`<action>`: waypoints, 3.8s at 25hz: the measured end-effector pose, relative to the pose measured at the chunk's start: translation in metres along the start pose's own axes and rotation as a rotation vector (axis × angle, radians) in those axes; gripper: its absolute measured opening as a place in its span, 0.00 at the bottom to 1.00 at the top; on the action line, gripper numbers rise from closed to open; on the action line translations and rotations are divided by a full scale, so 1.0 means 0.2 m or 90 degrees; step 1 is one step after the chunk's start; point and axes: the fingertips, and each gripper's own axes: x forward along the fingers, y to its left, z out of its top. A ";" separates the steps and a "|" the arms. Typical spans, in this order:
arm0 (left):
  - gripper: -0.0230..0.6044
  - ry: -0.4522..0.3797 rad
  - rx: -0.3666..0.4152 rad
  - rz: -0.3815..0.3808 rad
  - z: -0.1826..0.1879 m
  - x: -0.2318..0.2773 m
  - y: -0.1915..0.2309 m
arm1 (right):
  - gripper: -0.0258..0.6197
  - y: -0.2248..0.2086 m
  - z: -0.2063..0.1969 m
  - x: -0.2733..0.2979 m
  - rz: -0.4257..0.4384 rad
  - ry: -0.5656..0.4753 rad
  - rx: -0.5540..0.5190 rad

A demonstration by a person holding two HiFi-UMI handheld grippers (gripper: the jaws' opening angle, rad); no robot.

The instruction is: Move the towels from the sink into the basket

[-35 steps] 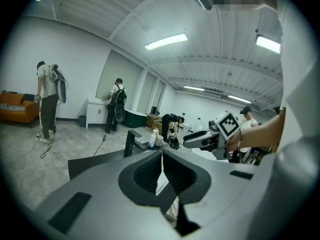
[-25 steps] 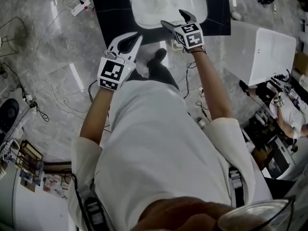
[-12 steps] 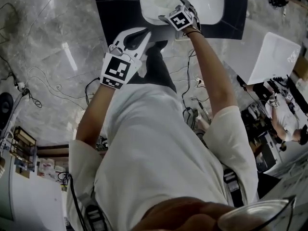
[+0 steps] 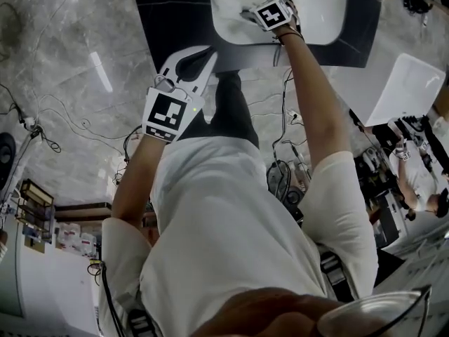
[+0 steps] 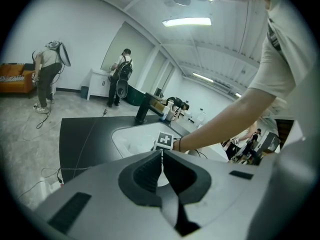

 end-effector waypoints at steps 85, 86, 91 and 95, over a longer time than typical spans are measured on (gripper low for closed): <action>0.05 -0.096 0.194 -0.113 0.71 -0.34 -1.30 | 0.20 0.33 -1.08 -3.17 -0.358 -0.679 0.281; 0.05 -0.092 0.196 -0.118 0.70 -0.33 -1.32 | 0.20 0.33 -1.11 -3.17 -0.361 -0.679 0.288; 0.05 -0.076 0.208 -0.146 0.67 -0.31 -1.41 | 0.20 0.37 -1.22 -3.16 -0.374 -0.679 0.322; 0.05 -0.066 0.218 -0.168 0.65 -0.26 -1.48 | 0.20 0.37 -1.32 -3.14 -0.385 -0.679 0.346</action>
